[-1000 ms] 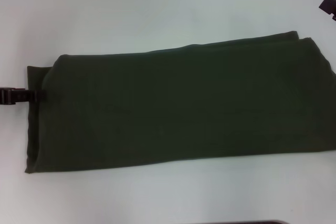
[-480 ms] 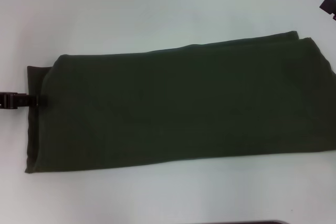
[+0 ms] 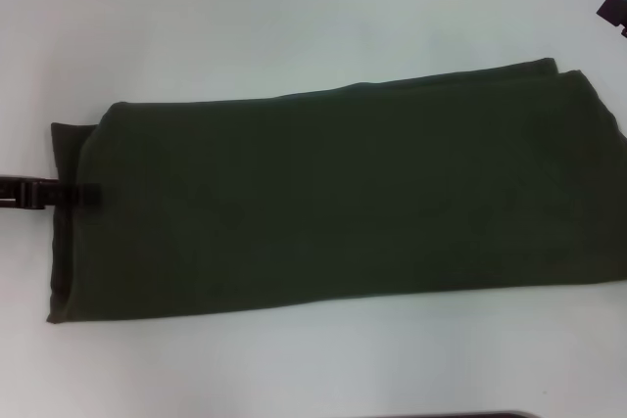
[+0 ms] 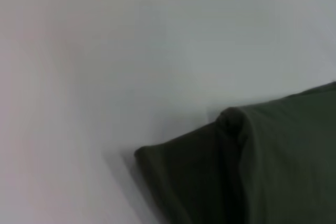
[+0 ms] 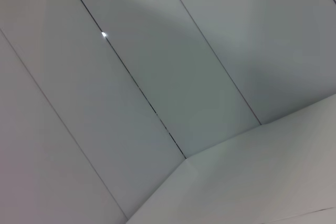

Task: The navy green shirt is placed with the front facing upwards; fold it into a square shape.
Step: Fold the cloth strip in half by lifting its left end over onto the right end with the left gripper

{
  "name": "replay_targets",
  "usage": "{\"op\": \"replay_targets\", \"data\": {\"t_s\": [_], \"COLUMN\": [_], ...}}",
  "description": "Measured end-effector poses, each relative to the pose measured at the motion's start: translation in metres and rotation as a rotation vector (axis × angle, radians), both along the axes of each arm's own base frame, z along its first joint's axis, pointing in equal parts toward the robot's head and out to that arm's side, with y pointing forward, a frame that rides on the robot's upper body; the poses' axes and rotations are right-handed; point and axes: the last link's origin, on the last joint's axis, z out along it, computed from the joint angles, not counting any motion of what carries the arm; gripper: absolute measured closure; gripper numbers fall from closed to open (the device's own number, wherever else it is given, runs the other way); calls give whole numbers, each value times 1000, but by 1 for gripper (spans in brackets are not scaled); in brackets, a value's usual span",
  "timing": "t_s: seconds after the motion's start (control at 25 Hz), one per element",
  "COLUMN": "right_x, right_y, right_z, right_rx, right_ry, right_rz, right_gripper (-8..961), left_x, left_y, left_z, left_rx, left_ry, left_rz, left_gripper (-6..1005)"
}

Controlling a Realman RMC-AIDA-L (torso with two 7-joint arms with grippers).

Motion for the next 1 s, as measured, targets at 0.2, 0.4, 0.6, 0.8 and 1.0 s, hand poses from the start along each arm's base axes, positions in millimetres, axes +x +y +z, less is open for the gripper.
{"op": "replay_targets", "data": {"t_s": [0.2, 0.4, 0.6, 0.8, 1.0], "right_x": [0, 0, 0, 0, 0], "right_y": [0, 0, 0, 0, 0], "right_z": [0, 0, 0, 0, 0], "right_rx": [0, 0, 0, 0, 0], "right_ry": [0, 0, -1, -1, 0], "right_rz": [1, -1, -1, -1, -1], "right_gripper": [54, 54, 54, 54, 54], "left_x": [4, 8, 11, 11, 13], "left_y": [2, 5, 8, 9, 10], "left_z": [-3, -4, -3, -3, -2], "left_rx": [-8, -13, -6, -4, -3], "left_ry": [-7, -12, -15, -11, -11], "left_rz": [-12, -24, -31, -35, -38], "left_gripper": [291, 293, 292, 291, 292]}}
